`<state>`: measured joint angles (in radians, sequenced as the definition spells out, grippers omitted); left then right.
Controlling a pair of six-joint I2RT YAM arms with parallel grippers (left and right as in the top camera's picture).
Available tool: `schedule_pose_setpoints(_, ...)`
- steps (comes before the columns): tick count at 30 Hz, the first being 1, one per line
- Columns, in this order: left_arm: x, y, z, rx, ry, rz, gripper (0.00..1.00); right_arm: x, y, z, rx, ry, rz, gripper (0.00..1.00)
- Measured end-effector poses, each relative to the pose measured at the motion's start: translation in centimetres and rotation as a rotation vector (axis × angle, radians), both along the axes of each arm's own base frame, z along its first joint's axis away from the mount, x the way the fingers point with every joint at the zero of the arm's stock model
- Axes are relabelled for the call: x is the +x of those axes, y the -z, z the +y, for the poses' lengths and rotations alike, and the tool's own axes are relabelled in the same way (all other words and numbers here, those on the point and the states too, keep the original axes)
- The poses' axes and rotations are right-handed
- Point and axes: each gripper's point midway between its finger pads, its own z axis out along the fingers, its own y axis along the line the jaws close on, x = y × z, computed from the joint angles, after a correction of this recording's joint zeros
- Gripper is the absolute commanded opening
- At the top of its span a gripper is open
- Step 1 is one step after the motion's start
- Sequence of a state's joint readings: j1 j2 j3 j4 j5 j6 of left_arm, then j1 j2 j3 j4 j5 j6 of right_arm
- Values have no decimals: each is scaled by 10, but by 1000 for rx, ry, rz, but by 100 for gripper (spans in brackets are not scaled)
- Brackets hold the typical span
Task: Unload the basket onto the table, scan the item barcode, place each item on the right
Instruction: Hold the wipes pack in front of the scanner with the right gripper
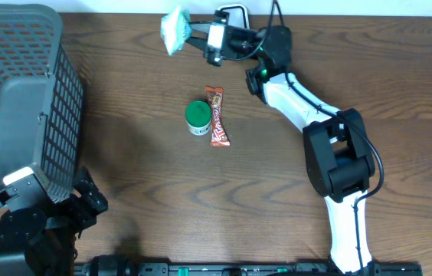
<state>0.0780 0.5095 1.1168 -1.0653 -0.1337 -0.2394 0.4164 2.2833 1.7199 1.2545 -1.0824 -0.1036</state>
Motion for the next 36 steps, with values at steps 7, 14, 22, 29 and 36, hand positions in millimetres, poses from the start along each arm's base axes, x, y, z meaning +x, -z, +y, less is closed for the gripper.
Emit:
schedule_pose_setpoints(7, 0, 0, 0, 0, 0, 0, 98, -36, -13, -21, -5, -116, -153, 1)
schedule_pose_setpoints(14, 0, 0, 0, 0, 0, 1, 98, -37, -7, -23, -40, -147, -112, 1)
schedule_pose_setpoints(22, 0, 0, 0, 0, 0, 0, 98, -48, 13, -28, -158, -234, -89, 1)
schedule_pose_setpoints(29, 0, 0, 0, 0, 0, 0, 98, -46, 29, -46, -272, -281, 9, 1)
schedule_pose_setpoints(36, 0, 0, 0, 0, 0, 1, 98, -34, 32, -64, -323, -286, 253, 1)
